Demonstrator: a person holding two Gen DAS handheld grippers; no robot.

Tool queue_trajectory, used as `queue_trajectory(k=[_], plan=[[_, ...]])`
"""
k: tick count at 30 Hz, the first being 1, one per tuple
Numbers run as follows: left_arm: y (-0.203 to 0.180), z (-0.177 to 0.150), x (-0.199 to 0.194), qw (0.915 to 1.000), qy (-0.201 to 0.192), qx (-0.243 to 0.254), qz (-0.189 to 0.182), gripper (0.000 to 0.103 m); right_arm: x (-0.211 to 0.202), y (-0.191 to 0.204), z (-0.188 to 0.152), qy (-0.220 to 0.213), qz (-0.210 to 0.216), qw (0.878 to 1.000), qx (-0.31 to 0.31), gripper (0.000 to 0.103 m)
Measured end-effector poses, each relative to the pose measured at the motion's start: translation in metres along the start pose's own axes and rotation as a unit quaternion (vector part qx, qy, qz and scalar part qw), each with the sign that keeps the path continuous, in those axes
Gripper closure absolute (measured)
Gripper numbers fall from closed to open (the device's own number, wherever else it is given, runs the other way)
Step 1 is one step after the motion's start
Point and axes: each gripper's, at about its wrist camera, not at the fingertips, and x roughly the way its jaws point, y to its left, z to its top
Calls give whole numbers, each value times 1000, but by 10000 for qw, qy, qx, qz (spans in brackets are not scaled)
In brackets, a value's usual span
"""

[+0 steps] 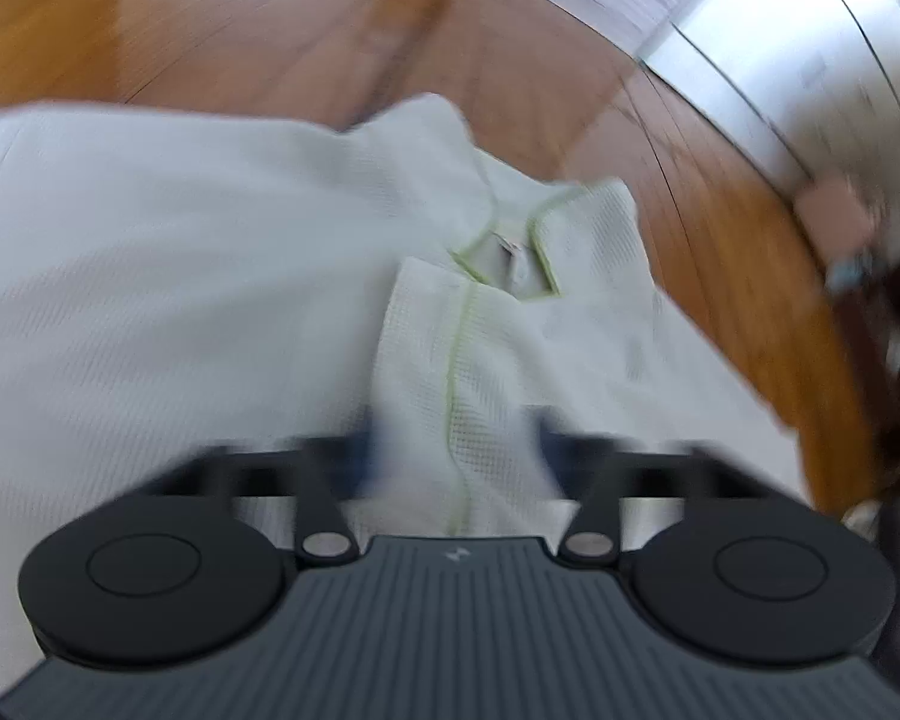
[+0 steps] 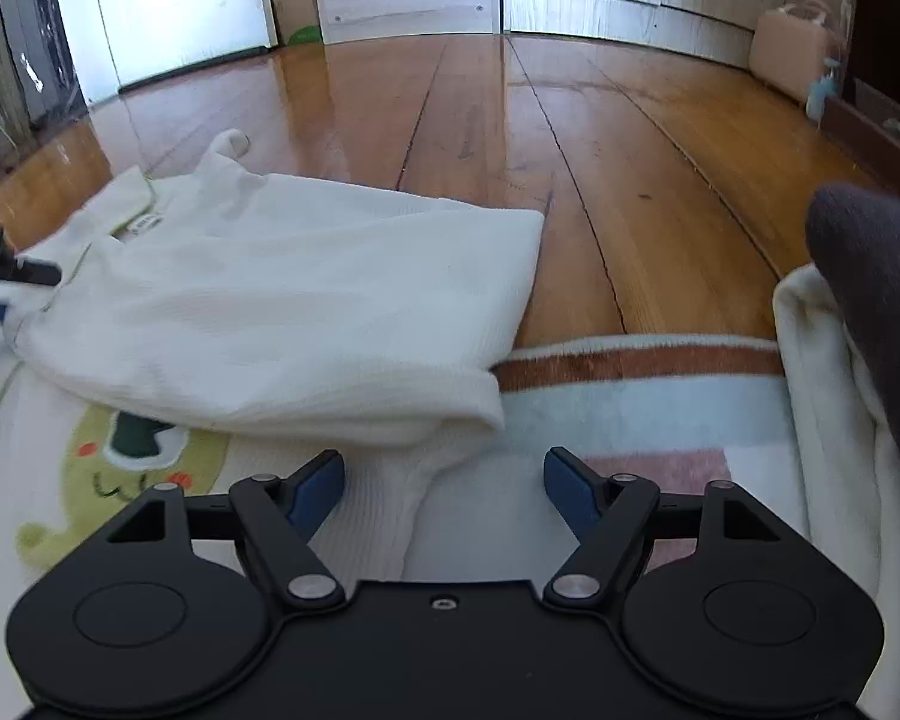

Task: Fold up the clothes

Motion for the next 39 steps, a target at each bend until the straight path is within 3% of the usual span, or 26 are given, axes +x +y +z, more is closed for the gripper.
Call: queue_trajectory(k=[4,7,8,11,14,16,18,25,26,29,30,32,33,34,36,37,39], plan=[[-26,-3,-23,9948,-505,843,-261,101,7,7,9,-88,-301,9992,-238,34],[-52,-7,-47,9812,-915,1679,243,101,10,6,9,-177,-343,9989,-252,34],[-61,-10,-59,9727,-1114,1982,456,101,10,6,8,-198,-363,9988,-269,34],[-66,-19,-103,9649,-1682,1939,558,101,7,9,4,-264,-477,9980,-325,33],[-44,-25,-115,9713,-1791,1294,884,101,6,8,2,-307,-503,9980,-247,32],[-28,-30,-106,9710,-1636,1152,1306,101,5,5,2,-316,-518,9981,-106,32],[-8,-34,-94,9751,-1329,980,1478,101,4,4,1,-334,-627,9975,-36,32],[29,-44,-79,9907,-867,550,895,101,-2,13,-4,-426,-1100,9923,-377,35],[34,-43,-76,9923,-808,398,850,101,-2,13,-3,-425,-1233,9908,-361,40],[39,-48,-71,9925,-709,314,943,101,-16,9,-2,-532,-1454,9879,6,42],[38,-50,-71,9922,-721,365,949,101,-19,11,-4,-568,-1475,9874,5,45],[36,-52,-72,9916,-754,460,942,101,-23,26,-12,-612,-1473,9864,-393,72],[36,-52,-71,9917,-740,481,938,101,-24,33,-17,-634,-1471,9853,-592,78],[38,-51,-69,9923,-682,445,937,101,-23,38,-21,-596,-1445,9847,-774,91],[42,-49,-64,9936,-539,336,938,101,-12,39,-28,-407,-1336,9858,-932,95],[45,-48,-63,9944,-477,258,905,101,-10,34,-29,-440,-1303,9864,-896,93],[53,-46,-61,9960,-360,84,816,98,-9,23,-25,-464,-1374,9870,-695,59]])
